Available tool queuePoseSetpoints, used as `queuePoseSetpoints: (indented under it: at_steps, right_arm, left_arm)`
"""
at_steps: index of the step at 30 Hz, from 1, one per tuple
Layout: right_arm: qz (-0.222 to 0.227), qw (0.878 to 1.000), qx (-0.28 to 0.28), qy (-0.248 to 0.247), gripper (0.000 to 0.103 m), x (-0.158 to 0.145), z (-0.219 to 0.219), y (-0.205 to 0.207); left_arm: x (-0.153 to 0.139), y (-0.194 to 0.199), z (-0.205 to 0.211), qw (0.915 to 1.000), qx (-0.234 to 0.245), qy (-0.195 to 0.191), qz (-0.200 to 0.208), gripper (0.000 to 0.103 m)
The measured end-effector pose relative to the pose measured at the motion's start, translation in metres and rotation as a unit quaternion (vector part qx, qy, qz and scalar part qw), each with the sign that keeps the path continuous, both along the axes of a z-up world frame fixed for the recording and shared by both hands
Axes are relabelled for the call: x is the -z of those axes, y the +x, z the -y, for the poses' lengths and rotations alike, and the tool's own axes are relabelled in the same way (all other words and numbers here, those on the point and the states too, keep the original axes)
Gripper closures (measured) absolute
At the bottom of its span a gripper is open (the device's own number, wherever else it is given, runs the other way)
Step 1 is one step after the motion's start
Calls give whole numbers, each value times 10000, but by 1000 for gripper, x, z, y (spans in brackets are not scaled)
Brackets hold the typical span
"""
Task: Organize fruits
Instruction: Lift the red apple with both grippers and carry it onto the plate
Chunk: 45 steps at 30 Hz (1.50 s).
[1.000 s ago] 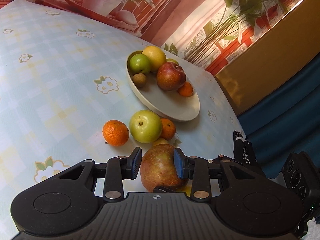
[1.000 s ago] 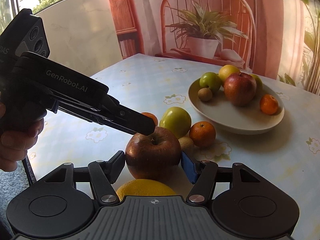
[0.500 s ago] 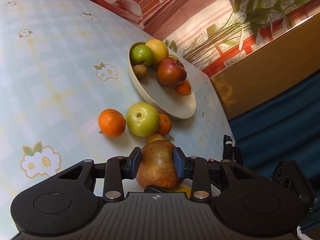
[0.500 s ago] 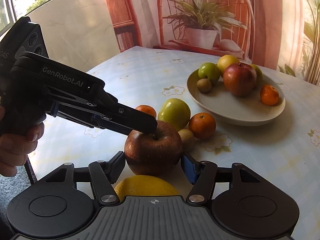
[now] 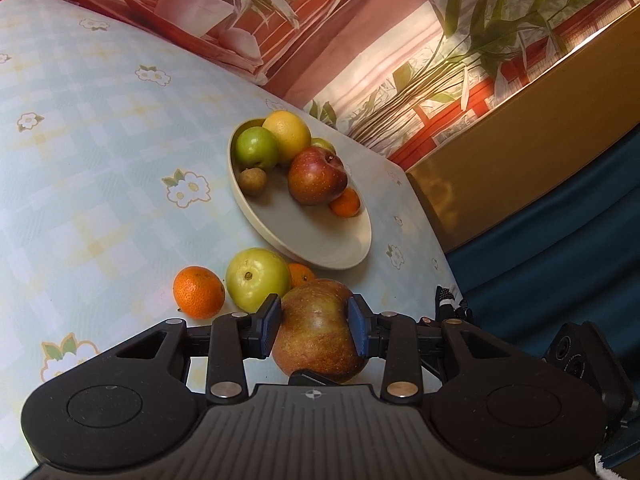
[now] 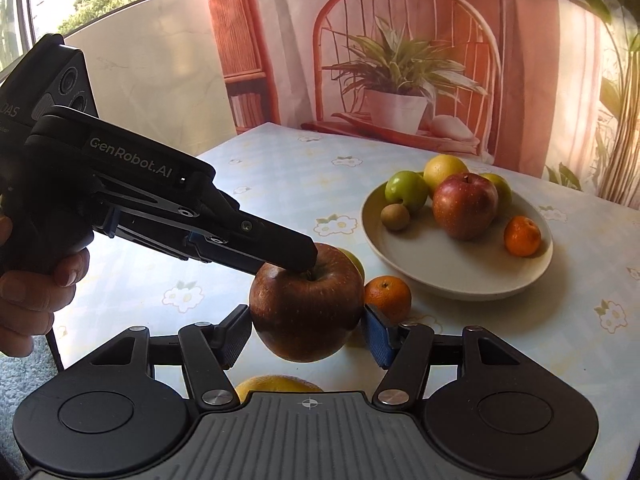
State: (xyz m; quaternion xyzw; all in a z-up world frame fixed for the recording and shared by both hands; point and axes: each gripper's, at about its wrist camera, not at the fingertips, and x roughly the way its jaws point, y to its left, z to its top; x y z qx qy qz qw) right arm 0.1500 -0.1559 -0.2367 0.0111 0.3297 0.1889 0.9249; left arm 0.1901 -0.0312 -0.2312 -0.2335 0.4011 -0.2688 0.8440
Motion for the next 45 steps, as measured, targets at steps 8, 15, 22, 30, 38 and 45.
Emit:
queuePoseSetpoints:
  at_steps: [8,15,22,30,38,45]
  right_arm:
    - [216,9997,97,-24,47,-17,21,18]
    - [258,9992,298,-56,47,-20,49,41]
    - [31,9988,411,-275,47,-7,78,64]
    - [-185,9978,495,-411,47,10,99,92]
    - [-251,9971,480,-532,47,23,109,105]
    - [-207,9956,348,-841,47,21,109,109]
  left_arm:
    - [-25,21,18,9996,110,106,237,65]
    - [-31,50,42,9993,229,164,260,65]
    - [-17,82,69,9992,336,193,4,65]
    - [-2,111,95,9987,354,323,-178,65]
    - [6,120,96,9984,319,384,-255,65]
    - [4,118,89,9986,250,399,-231,65]
